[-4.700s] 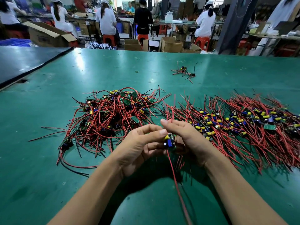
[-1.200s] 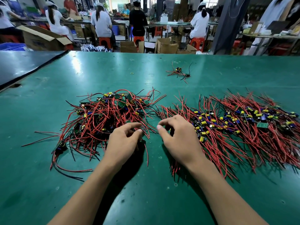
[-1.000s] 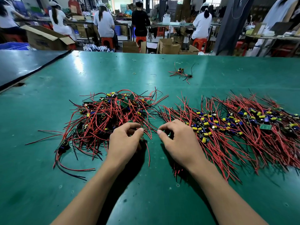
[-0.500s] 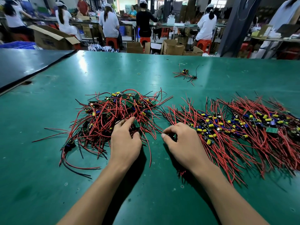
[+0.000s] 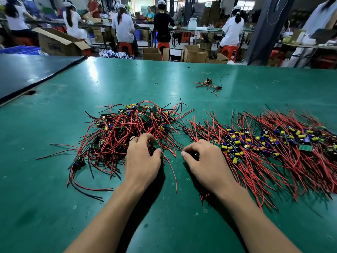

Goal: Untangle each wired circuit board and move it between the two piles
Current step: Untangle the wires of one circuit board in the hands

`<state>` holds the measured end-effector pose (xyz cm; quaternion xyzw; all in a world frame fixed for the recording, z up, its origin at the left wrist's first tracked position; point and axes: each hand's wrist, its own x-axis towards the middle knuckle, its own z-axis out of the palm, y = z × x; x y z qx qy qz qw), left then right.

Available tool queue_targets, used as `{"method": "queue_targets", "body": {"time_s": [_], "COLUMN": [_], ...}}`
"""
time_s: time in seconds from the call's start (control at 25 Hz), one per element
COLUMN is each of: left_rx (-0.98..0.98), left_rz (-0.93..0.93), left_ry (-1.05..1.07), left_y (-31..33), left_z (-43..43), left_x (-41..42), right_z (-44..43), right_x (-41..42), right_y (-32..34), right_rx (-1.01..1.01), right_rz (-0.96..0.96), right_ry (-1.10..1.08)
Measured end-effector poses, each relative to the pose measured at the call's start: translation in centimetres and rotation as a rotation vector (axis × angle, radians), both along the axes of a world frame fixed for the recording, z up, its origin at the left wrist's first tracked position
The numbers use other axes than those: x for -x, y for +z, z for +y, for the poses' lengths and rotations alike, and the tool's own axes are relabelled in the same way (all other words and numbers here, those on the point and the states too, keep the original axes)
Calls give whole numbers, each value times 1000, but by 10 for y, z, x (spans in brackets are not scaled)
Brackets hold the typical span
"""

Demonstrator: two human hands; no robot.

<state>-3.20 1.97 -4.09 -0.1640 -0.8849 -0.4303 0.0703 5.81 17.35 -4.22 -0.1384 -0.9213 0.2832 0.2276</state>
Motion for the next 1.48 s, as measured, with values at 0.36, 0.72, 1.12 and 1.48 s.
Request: {"method": "queue_targets", "body": {"time_s": [0.36, 0.72, 1.12, 1.48], "left_rx": [-221, -468, -589, -603], "left_rz": [109, -73, -20, -374], "left_ry": [9, -298, -242, -382], "left_y": [5, 22, 14, 11], "left_z": [-3, 6, 4, 11], "left_x": [-2, -31, -31, -27], "right_z": [1, 2, 6, 4], "right_x": [2, 1, 0, -2], "right_y": [-3, 5, 32, 32], "right_rx": [16, 160, 1170, 1363], "right_rz": [28, 186, 514, 94], "right_ry": [13, 286, 113, 345]}}
